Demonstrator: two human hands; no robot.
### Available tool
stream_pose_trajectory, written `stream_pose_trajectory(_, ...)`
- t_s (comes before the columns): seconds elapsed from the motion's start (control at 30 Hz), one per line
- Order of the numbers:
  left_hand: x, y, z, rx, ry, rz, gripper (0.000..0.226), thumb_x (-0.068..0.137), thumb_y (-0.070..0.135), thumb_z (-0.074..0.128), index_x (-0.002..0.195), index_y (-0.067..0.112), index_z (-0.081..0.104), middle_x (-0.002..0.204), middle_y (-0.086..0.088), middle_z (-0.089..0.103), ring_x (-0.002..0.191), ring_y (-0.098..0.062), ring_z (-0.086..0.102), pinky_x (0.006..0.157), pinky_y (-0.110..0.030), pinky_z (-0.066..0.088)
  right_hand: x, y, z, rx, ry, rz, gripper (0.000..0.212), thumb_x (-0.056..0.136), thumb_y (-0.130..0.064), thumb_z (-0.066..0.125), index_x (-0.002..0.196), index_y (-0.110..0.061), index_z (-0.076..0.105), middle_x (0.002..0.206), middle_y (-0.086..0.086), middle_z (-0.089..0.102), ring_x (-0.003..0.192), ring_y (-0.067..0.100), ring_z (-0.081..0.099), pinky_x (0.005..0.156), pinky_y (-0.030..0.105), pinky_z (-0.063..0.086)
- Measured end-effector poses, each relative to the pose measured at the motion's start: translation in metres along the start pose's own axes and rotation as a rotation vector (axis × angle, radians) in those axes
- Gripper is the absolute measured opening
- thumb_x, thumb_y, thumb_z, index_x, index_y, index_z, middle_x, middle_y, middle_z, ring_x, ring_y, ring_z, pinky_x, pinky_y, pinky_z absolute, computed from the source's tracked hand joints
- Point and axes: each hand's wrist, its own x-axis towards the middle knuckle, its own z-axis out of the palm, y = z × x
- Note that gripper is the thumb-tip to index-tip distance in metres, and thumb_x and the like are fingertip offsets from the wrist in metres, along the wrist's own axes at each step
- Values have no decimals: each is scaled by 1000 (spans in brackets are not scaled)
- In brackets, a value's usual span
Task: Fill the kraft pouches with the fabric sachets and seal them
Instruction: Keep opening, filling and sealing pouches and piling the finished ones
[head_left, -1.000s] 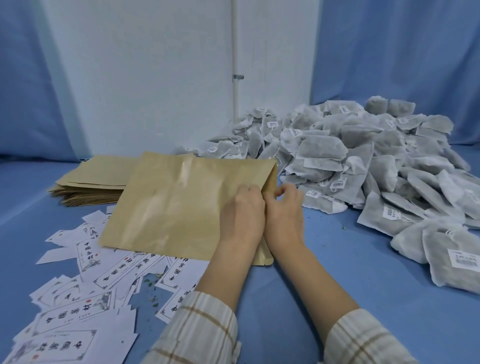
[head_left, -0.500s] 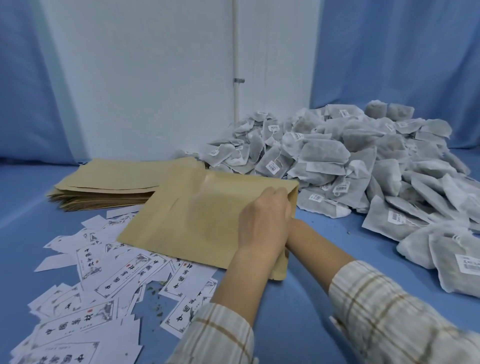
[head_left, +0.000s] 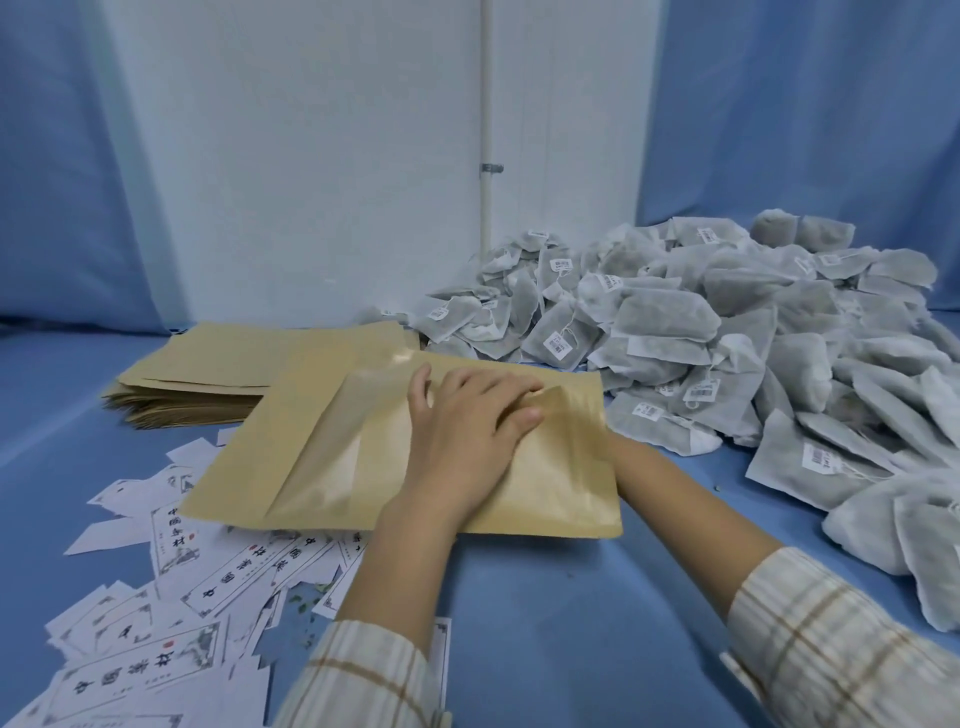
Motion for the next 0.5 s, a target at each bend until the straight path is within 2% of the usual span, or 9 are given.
stream_pose_trajectory(0.03,2,0,1,-5,36,-15,29,94,48,43,119,44,57,123,25,55,124,-4,34,109,-32,-5,9,19,-22,-43,-63,-27,60,94,13,2,126,-16,43,98,4,58,96,16,56,84,9,41)
stream_pose_trajectory(0.07,3,-2,2,-10,58,-41,29,94,47,44,119,42,58,123,24,56,122,-5,37,109,-32,1,23,46,-16,21,-129,-110,46,98,8,13,116,-10,50,78,7,50,74,15,50,65,5,40)
stream_pose_trajectory(0.1,5,-5,3,-15,66,-69,29,94,45,45,120,40,59,122,22,58,119,-7,40,109,-31,7,45,58,-22,100,-94,-311,35,98,3,28,103,-19,55,65,3,42,61,11,40,52,8,37)
stream_pose_trajectory(0.13,8,-7,5,-23,59,-93,30,94,44,47,119,37,61,120,19,61,116,-10,45,107,-31,14,67,67,-27,119,-153,-395,35,93,0,42,80,-27,59,59,-4,42,58,8,37,50,11,34)
stream_pose_trajectory(0.17,11,-10,7,-40,43,-110,29,94,42,48,118,35,63,116,14,64,110,-14,49,102,-31,23,76,76,-47,106,-174,-435,34,87,-4,52,70,-31,64,57,-11,50,58,4,41,53,11,36)
stream_pose_trajectory(0.23,15,-11,13,-99,25,-143,25,94,39,51,112,32,67,105,8,69,99,-19,54,86,-30,35,97,100,-48,-60,-57,-444,22,84,-17,58,91,-32,72,78,-16,67,74,1,57,71,16,45)
stream_pose_trajectory(0.33,20,-11,25,-138,33,-167,21,93,35,54,108,32,69,100,5,70,96,-20,56,79,-30,36,114,134,-61,-429,131,-332,30,89,-28,51,114,-20,65,115,0,62,110,20,52,88,31,44)
stream_pose_trajectory(0.43,26,-11,38,-165,58,-166,22,91,32,58,108,28,71,101,4,71,96,-21,57,81,-28,34,128,161,-75,-735,88,-163,48,90,-51,43,118,-14,57,126,9,51,117,29,43,93,38,38)
stream_pose_trajectory(0.5,29,-12,43,-170,70,-147,21,91,32,59,107,26,71,97,4,72,93,-20,58,79,-27,33,129,168,-70,-815,44,-126,56,92,-56,36,127,-14,49,132,8,44,119,29,39,97,39,35)
